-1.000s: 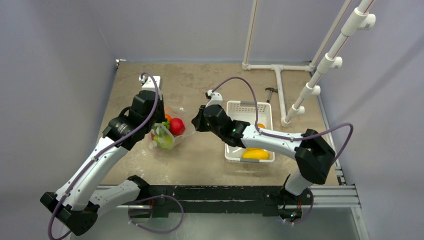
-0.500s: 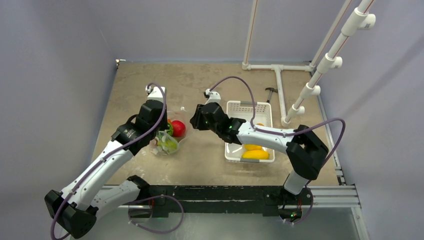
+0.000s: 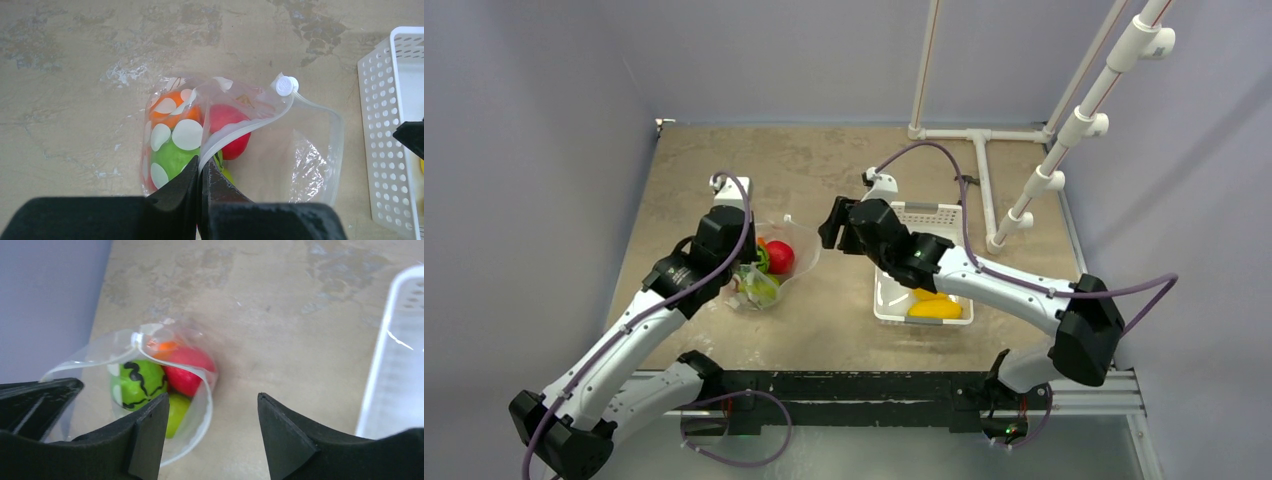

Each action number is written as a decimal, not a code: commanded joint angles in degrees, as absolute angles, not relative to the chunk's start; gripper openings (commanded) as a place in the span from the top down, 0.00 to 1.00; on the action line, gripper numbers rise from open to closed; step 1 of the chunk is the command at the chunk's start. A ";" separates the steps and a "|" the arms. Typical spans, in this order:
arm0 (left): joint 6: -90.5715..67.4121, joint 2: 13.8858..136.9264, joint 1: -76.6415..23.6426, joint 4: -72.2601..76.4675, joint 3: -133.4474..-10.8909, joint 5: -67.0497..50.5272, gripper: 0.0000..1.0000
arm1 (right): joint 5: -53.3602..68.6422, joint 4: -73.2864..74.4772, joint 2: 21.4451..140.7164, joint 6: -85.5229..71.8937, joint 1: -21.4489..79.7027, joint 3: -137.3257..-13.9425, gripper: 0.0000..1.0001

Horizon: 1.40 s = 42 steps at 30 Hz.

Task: Place the food in the zip-top bag and seal the zipper
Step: Pick up the fake fruit from the bin.

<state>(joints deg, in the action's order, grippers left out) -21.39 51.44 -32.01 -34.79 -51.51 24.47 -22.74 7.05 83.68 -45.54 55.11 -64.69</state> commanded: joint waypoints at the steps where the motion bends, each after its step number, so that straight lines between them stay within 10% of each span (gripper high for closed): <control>1: -20.35 50.15 -31.77 -33.02 -51.00 25.46 1.00 | -29.35 18.39 81.28 -49.87 55.02 -65.41 0.31; 23: -19.97 48.10 -31.79 -32.67 -50.54 22.14 1.00 | -37.98 46.12 76.16 -74.13 52.61 -60.62 0.02; 42: -19.96 47.02 -31.75 -32.42 -50.34 19.86 1.00 | -37.13 46.32 79.70 -75.87 43.75 -56.76 0.01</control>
<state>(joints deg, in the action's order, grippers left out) -21.19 47.90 -32.01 -34.79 -50.70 21.02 -36.32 45.47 78.32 -73.82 44.60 -57.60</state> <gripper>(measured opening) 0.003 0.987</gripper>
